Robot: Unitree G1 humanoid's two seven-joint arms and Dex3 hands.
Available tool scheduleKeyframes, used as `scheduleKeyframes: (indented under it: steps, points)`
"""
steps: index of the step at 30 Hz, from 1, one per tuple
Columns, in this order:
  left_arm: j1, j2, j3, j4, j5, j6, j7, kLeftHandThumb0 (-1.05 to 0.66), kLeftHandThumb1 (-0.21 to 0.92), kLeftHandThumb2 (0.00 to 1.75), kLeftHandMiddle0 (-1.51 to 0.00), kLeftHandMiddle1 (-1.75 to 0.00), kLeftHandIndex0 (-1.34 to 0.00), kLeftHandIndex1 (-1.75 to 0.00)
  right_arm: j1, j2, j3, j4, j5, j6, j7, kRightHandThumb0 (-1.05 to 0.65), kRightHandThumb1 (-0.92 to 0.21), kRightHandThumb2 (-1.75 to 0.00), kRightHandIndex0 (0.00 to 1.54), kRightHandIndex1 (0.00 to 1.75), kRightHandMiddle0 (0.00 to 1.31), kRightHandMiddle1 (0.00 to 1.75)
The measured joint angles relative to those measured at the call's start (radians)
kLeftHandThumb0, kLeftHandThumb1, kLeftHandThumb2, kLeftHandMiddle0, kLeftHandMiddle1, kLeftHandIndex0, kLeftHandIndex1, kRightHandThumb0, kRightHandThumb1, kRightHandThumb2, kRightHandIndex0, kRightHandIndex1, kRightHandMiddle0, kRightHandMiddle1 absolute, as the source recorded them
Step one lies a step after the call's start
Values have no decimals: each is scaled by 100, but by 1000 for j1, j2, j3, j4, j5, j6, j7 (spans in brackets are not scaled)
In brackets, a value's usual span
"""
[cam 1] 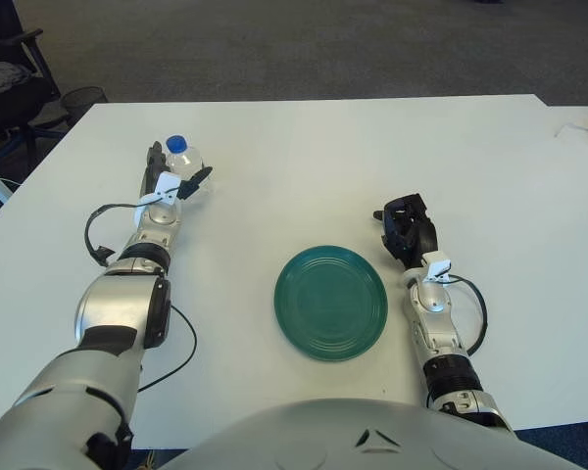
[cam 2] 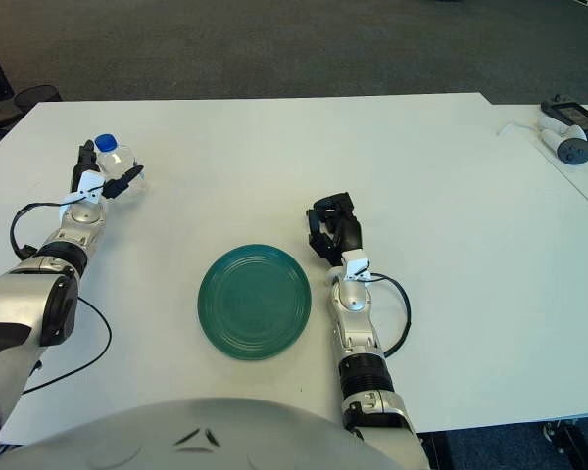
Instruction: Put the bottle into the plate.
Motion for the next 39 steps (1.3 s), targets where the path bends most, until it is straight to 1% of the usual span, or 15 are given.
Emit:
scheduleKeyframes:
  steps: [12, 18, 26, 39]
  points:
    - [-23, -17, -5, 2, 2, 21, -21, -105, 92, 6, -22, -3, 0, -36, -10, 1, -1, 12, 1, 0, -1, -35, -89, -56, 34, 113, 22, 175]
    - [-29, -34, -12, 3, 5, 22, -38, -105, 92, 6, -24, -4, 0, -36, -24, 5, -2, 28, 1, 0, -2, -35, -89, -56, 34, 113, 22, 175]
    - [-31, -39, -24, 3, 17, 16, -56, -105, 92, 7, -26, -5, 0, -35, -25, 7, -2, 31, 0, 0, -8, -35, -88, -57, 33, 113, 22, 175]
    - [-31, -56, -38, 4, 34, 11, -71, -105, 92, 7, -30, -8, 0, -38, -26, 7, -2, 32, 1, 0, -7, -35, -88, -57, 35, 115, 22, 175]
